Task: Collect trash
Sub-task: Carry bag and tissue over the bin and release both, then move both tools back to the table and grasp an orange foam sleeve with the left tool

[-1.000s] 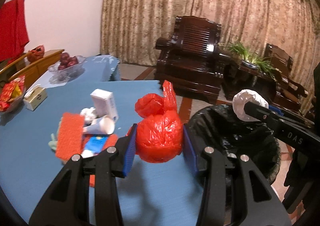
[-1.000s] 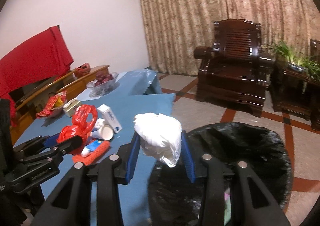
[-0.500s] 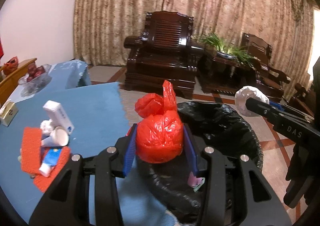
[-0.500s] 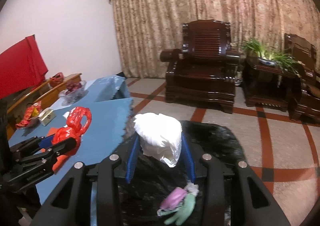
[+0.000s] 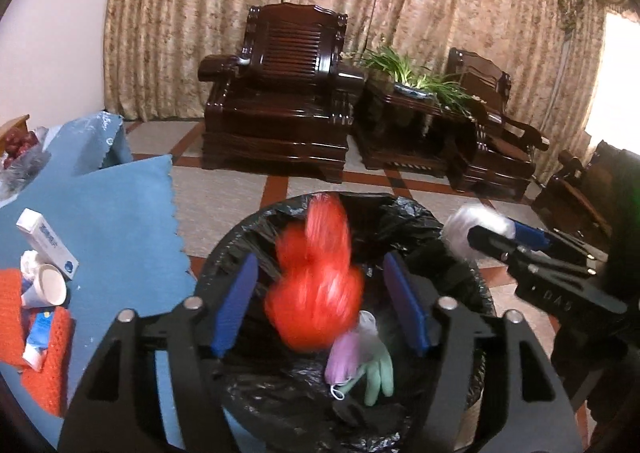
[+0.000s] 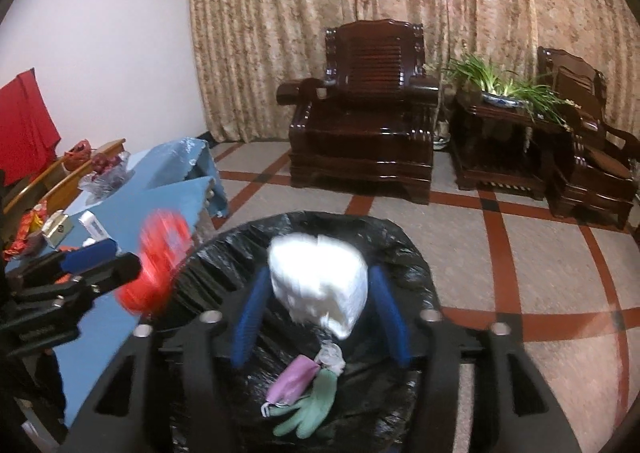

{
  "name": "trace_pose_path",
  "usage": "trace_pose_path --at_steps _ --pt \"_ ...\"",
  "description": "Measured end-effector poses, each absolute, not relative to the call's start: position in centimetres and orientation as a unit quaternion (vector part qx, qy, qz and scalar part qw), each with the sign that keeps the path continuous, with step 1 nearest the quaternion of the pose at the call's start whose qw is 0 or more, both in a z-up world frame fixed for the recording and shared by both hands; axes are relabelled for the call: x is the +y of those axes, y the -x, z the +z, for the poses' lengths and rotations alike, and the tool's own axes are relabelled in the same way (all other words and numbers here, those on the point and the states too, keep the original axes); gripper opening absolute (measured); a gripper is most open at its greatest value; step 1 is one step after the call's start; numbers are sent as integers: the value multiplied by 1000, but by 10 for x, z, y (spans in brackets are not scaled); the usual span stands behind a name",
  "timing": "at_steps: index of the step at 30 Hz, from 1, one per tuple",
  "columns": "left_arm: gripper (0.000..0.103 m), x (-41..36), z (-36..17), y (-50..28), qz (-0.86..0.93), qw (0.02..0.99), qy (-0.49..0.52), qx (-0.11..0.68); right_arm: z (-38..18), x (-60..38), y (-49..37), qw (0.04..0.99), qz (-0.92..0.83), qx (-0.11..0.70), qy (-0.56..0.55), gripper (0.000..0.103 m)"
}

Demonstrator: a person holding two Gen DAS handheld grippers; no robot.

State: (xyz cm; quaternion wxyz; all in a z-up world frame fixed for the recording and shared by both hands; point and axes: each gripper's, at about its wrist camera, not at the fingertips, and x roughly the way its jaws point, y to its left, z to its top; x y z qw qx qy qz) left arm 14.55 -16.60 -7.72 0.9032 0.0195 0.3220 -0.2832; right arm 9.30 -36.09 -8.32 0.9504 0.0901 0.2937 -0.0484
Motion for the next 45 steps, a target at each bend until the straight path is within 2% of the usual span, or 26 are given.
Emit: trace_pose_path --at_steps 2,4,7,11,14,30,45 --pt "78 -163 -78 -144 -281 904 -16 322 -87 -365 -89 950 -55 294 -92 73" --pt "82 -158 -78 -144 -276 906 -14 321 -87 -367 -87 949 -63 293 -95 92" --pt "88 -143 -76 -141 -258 912 -17 318 -86 -368 -84 949 -70 290 -100 97" --pt "95 -123 -69 -134 -229 924 -18 307 -84 -363 -82 949 -64 290 -111 97" --pt "96 -98 -64 -128 -201 933 -20 299 -80 -351 -83 950 -54 286 -110 97" --pt "96 34 -50 -107 -64 957 -3 283 -70 -238 -126 955 47 284 -77 97" --pt "96 130 -68 -128 36 954 13 298 -86 -120 -190 945 130 294 -53 97"
